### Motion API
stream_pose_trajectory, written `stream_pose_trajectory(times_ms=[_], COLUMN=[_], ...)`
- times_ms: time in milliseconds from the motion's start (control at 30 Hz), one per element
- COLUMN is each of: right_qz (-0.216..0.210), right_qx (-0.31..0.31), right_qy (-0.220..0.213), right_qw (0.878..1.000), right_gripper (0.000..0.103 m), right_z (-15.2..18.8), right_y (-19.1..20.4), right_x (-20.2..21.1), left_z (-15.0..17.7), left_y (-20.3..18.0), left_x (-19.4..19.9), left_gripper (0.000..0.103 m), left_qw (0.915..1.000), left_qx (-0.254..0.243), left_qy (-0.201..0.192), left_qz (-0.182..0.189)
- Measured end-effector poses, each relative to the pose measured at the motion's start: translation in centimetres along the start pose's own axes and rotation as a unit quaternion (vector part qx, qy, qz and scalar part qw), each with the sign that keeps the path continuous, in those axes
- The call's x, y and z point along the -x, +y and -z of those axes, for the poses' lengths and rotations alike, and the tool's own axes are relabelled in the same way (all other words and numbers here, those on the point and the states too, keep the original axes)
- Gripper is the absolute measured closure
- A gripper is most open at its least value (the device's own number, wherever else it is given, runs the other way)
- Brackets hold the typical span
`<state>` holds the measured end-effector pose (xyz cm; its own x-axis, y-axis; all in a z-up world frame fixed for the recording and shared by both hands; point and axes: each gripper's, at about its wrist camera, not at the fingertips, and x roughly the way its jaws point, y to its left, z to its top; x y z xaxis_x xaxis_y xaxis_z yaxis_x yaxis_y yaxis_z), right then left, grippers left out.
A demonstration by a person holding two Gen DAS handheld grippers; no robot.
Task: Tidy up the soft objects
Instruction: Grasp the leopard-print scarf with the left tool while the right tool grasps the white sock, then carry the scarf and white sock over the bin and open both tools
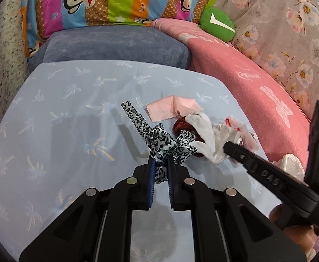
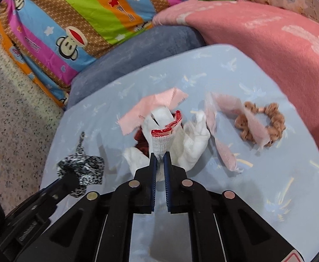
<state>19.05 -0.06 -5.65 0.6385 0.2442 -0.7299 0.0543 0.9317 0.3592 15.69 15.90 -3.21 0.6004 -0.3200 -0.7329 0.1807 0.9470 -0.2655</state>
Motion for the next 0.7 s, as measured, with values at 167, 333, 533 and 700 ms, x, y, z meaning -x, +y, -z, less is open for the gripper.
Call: stream_pose_trajectory(times_ms=[167, 333, 533, 700], right_qz=[-0.018, -0.025, -0.022, -0.013], right_qx=[0.006, 0.002, -0.003, -0.011], right_qy=[-0.041, -0.085, -0.130, -0.167], right_qw=[0.999, 0.996, 0.991, 0.986], right_gripper=[0.096, 0.096, 0.096, 0.096], right_z=[-1.5, -2.6, -3.2, -3.2], right_y=[0.4, -0.1, -1.7, -4.1], right_x=[4.5, 9.2, 14.9, 19.4], left_z=[-0.8, -1.6, -2.1, -2.1], left_y=[-1.4, -3.5, -6.8, -10.1], left_x=[1.6, 3.3, 4.7, 5.5], left_gripper=[0.093, 0.093, 0.093, 0.093], left_qw=[0.9998, 0.9987, 0.9962, 0.9927], left_qx=[-0.008, -0.026, -0.053, -0.082], left_qy=[-0.018, -0.040, -0.058, -0.068], left_qz=[0.009, 0.018, 0.036, 0.057])
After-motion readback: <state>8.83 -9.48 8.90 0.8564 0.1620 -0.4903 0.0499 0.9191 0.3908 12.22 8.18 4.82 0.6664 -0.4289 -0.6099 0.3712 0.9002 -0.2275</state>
